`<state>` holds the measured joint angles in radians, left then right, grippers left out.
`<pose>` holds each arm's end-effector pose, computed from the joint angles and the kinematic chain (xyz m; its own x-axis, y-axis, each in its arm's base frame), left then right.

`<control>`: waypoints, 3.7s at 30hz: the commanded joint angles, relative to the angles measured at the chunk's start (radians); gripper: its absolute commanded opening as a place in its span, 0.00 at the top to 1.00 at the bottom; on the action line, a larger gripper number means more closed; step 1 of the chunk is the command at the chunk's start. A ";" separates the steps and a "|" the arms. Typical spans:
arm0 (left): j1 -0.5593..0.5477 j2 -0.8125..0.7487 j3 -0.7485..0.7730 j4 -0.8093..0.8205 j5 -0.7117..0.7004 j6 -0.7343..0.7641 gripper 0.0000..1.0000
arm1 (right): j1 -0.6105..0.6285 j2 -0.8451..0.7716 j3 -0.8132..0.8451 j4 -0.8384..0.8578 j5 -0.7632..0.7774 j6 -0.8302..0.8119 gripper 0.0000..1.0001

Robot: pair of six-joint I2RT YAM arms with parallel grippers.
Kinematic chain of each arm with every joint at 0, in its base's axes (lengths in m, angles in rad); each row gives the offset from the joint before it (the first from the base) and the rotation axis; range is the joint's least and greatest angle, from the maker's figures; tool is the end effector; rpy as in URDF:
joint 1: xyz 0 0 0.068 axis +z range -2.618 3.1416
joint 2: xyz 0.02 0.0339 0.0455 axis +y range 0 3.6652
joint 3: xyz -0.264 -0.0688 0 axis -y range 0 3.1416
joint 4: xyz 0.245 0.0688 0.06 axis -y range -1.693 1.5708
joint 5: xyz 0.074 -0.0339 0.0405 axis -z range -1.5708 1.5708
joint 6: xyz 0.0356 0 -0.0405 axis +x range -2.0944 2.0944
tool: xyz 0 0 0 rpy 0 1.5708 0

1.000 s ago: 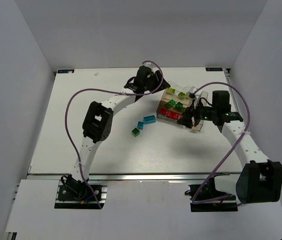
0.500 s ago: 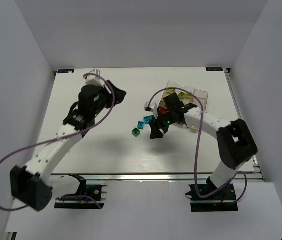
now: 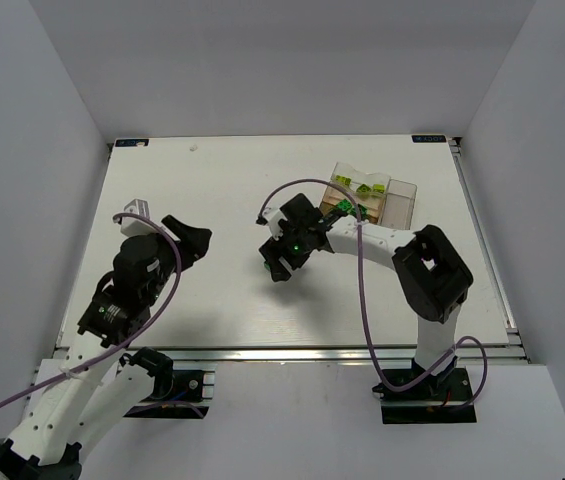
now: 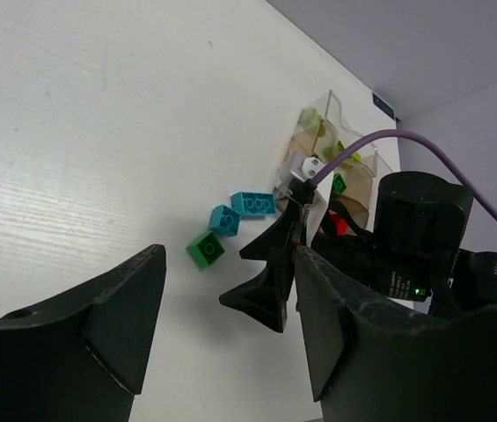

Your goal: Sort the legos into containers by color

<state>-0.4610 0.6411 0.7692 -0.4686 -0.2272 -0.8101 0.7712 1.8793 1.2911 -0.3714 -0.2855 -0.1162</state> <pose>0.1345 -0.0579 0.3259 -0.3824 -0.5981 -0.7043 -0.0489 0.7743 -0.6309 0.2794 0.2855 0.1904 -0.4923 -0.6337 -0.5967 -0.8475 0.5053 0.1626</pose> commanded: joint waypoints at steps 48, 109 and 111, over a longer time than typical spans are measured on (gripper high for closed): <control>-0.011 0.424 -0.021 0.191 0.226 0.026 0.24 | -0.477 -0.115 0.143 0.009 0.020 0.038 1.00; -0.260 1.350 0.644 -0.024 -0.040 0.414 0.69 | -0.739 -0.293 0.085 -0.129 -0.704 -0.309 0.28; -0.260 1.335 0.642 -0.031 -0.032 0.413 0.75 | -0.745 -0.310 0.077 -0.142 -0.710 -0.326 0.28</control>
<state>-0.7166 2.0220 1.4071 -0.4946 -0.2379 -0.3927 0.0368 1.6310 1.3785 -0.5007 -0.9470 -0.4084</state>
